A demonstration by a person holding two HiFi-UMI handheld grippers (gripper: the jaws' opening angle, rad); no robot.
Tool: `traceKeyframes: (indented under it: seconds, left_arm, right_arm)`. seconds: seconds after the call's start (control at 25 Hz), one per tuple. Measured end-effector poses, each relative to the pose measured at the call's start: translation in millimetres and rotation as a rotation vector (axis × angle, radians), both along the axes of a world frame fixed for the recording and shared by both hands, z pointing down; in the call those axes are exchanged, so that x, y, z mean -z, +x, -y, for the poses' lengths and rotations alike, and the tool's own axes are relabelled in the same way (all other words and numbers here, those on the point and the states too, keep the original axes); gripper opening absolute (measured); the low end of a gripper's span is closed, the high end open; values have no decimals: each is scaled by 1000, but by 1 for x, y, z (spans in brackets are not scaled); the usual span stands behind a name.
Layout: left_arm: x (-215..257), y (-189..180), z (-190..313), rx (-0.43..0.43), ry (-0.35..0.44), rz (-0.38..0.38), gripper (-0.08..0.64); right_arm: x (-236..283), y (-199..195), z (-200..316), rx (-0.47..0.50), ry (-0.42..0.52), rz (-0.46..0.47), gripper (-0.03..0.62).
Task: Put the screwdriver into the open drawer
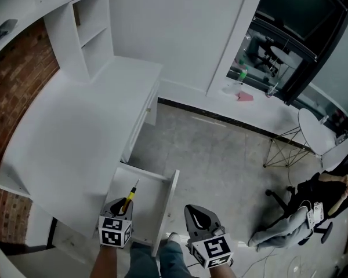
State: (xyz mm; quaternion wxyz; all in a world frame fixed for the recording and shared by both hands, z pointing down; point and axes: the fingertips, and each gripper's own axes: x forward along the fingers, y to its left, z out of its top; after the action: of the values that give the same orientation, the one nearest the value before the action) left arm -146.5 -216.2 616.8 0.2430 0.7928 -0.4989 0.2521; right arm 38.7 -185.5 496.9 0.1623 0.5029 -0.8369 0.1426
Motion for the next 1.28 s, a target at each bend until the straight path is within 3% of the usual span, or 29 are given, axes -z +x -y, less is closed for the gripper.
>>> traceKeyframes:
  seconds: [0.24, 0.72, 1.0, 1.2, 1.24, 1.28]
  left_arm:
    - [-69, 13, -1, -16, -134, 30, 80]
    - [-173, 18, 3, -11, -326, 89, 80]
    - [-206, 17, -4, -19, -424, 129, 80]
    - [-222, 21, -8, -6, -439, 134, 80]
    - [-223, 21, -7, -8, -449, 139, 88]
    - [-224, 21, -7, -13, -459, 144, 142]
  right_arm:
    - [-41, 5, 4, -30, -91, 73, 11]
    - [-109, -2, -3, -14, -249, 22, 11]
    - [-122, -1, -8, -34, -277, 14, 11]
    - [-121, 0, -8, -33, -263, 16, 11]
    - [-121, 0, -8, -34, -266, 13, 11]
    - [-120, 0, -7, -35, -268, 9, 11]
